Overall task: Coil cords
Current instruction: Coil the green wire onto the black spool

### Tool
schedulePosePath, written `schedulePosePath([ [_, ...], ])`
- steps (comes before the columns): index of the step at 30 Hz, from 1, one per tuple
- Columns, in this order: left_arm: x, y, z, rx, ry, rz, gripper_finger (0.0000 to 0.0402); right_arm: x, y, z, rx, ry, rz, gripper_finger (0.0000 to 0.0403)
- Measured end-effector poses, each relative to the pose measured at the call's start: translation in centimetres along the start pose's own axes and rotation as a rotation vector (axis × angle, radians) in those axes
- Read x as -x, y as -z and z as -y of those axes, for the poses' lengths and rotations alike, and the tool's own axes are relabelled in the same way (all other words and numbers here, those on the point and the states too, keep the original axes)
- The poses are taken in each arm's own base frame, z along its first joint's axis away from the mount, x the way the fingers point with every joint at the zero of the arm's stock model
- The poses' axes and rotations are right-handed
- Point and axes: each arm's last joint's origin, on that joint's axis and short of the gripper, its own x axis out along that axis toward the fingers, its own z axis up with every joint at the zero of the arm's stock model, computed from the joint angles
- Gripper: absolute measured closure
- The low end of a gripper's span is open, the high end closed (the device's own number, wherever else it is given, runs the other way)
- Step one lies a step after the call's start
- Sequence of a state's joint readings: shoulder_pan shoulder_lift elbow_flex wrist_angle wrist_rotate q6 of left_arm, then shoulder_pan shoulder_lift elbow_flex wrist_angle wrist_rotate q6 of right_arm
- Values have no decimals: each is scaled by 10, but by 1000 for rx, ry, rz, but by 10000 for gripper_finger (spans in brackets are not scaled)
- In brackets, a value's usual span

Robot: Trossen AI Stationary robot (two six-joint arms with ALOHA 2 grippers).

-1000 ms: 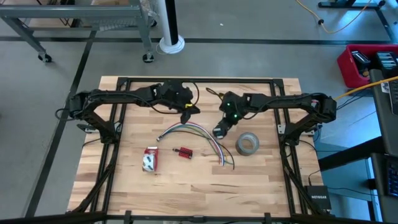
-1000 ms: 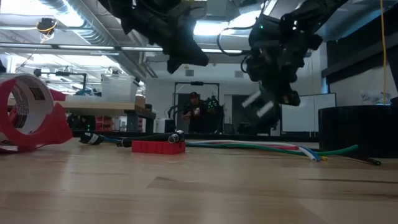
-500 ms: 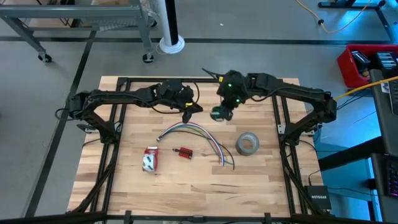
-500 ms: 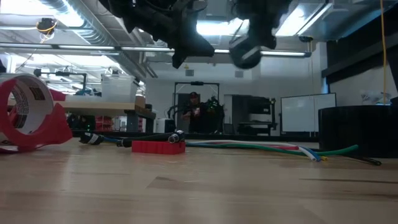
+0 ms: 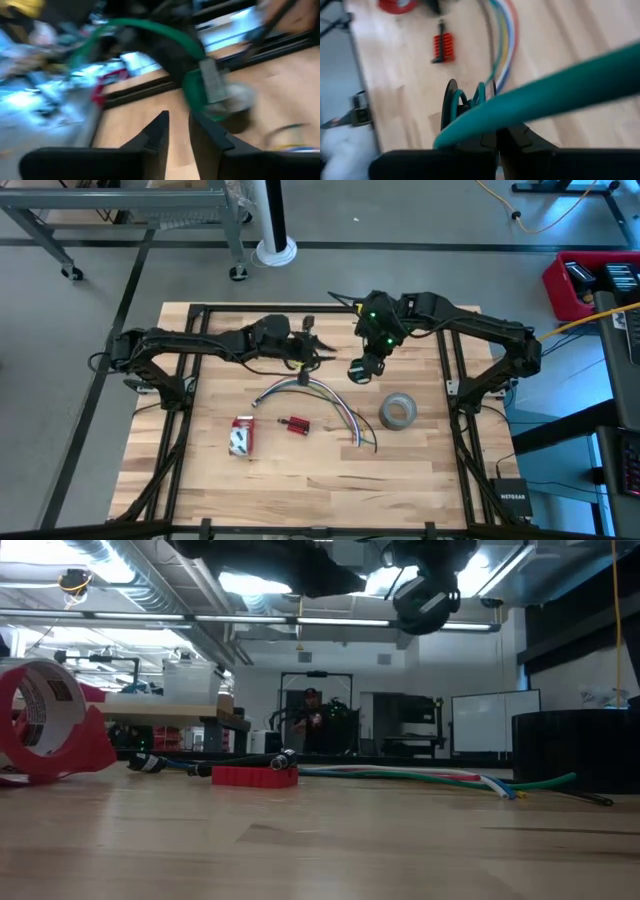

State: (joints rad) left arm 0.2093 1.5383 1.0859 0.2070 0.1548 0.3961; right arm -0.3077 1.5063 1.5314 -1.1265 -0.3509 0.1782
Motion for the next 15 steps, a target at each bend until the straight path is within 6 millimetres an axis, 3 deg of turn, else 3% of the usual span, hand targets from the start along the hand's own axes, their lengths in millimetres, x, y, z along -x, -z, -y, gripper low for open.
schedulePosePath([
  [4, 0, -4, -1, -83, -143, -24, 305, 0, 0, -1, 0, -41, -8, 401],
  [9, -4, -8, -3, -88, -192, 38, 264, 0, 0, -2, 2, -46, -6, 401],
  [15, -25, 3, -2, -95, -231, 114, 239, 0, -2, -3, 11, -76, 11, 401],
])
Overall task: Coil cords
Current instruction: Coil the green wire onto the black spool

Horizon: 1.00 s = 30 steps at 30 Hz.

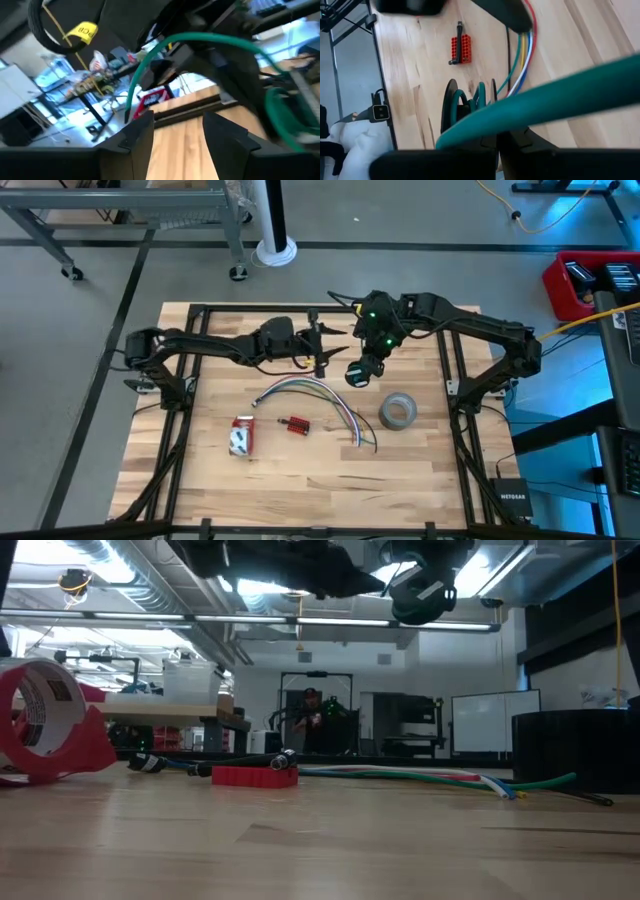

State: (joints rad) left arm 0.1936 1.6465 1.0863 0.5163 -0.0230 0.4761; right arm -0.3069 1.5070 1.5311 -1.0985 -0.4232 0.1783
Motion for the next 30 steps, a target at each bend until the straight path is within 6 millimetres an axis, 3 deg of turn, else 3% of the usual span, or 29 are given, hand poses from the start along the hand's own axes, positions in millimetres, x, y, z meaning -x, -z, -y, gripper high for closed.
schedulePosePath([
  [6, -12, 13, -7, -22, -169, 12, 238, 0, 0, 0, -1, -1, 1, 402],
  [11, -13, 11, -17, -12, -218, 33, 237, 0, 0, 0, 0, -1, 1, 402],
  [19, -17, -6, -19, 3, -109, 120, 237, 0, -1, 0, 3, -2, 7, 402],
  [30, -18, -3, -20, 6, -101, 93, 237, 0, -1, 0, 5, -3, 10, 402],
])
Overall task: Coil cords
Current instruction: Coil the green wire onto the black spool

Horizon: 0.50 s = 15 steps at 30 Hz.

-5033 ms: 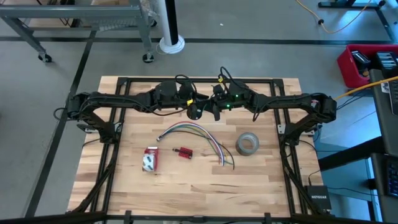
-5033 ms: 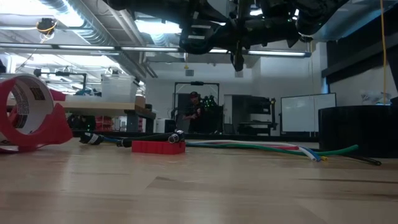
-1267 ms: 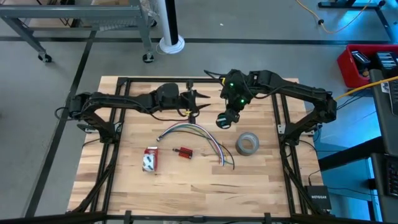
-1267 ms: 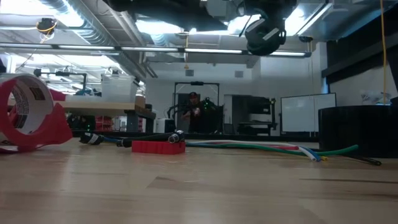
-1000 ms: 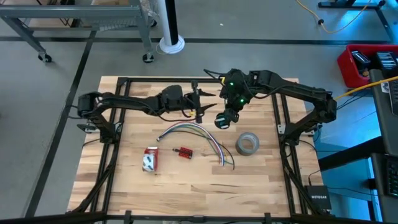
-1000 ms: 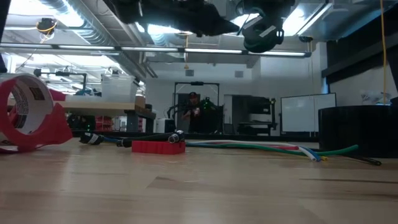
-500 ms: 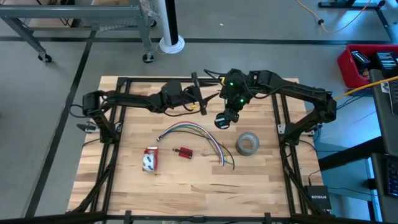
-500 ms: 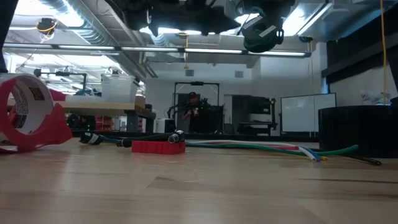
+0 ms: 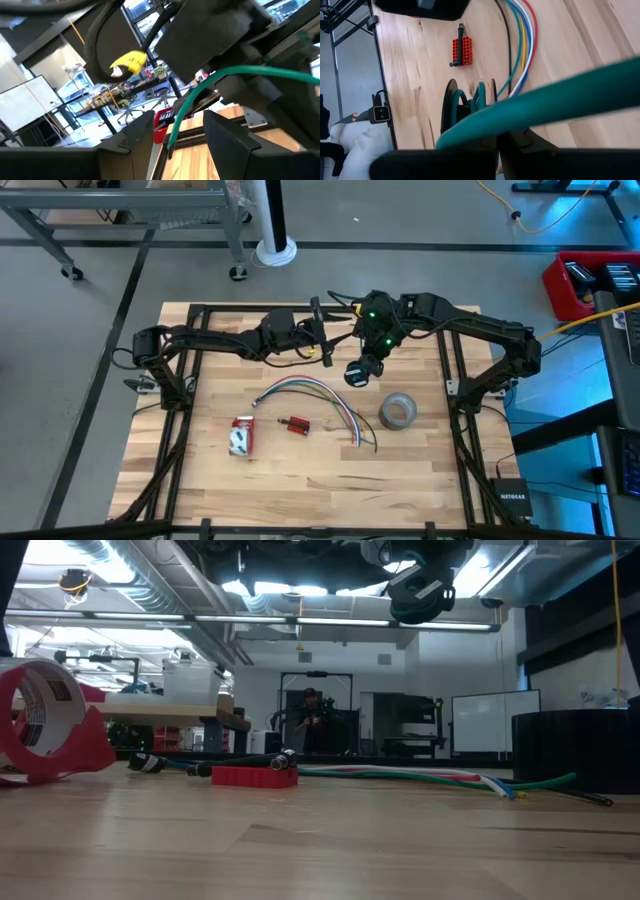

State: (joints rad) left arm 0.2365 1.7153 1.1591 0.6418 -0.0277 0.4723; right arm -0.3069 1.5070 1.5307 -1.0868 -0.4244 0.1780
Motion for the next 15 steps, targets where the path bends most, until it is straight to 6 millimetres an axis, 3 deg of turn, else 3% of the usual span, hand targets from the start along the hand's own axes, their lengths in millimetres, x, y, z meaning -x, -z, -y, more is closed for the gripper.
schedulePosePath([
  [15, 0, 4, -7, 3, -12, -9, 241, 0, -5, -1, 23, -23, 48, 402],
])
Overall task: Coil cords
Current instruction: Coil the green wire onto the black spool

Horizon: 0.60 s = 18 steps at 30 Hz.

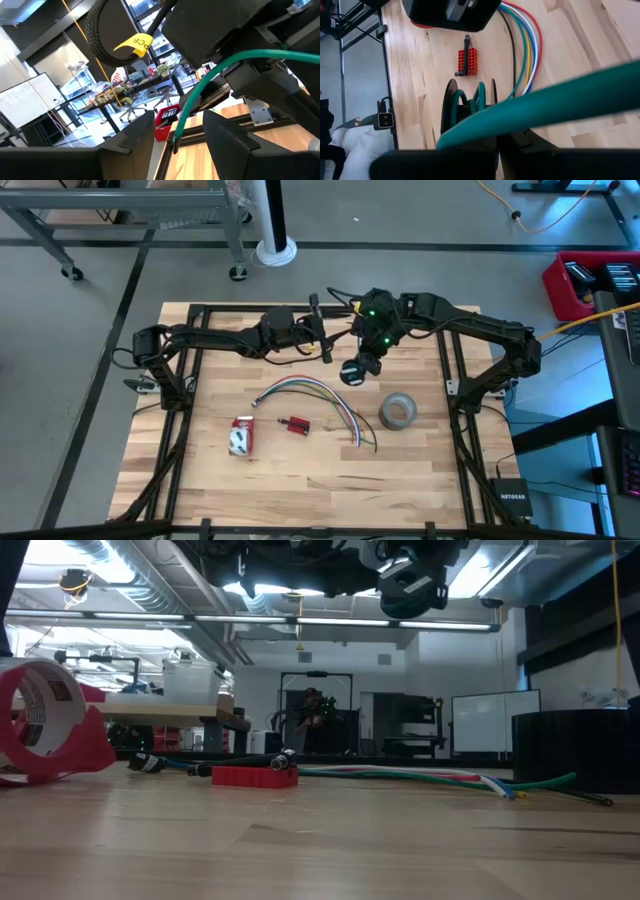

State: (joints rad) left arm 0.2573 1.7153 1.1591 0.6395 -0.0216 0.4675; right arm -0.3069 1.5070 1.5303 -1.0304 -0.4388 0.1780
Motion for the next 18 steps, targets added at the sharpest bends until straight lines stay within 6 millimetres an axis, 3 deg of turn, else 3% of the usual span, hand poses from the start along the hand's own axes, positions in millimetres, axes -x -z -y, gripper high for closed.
schedulePosePath([
  [4, 0, 0, 0, 0, 0, 0, 274, 0, -2, 0, 9, -3, 18, 402],
  [12, 0, 1, 0, 0, 4, -7, 388, 0, -2, 0, 11, -4, 23, 402],
  [18, 0, 6, 1, 39, -15, -73, 395, 0, -3, 0, 11, -2, 26, 402],
])
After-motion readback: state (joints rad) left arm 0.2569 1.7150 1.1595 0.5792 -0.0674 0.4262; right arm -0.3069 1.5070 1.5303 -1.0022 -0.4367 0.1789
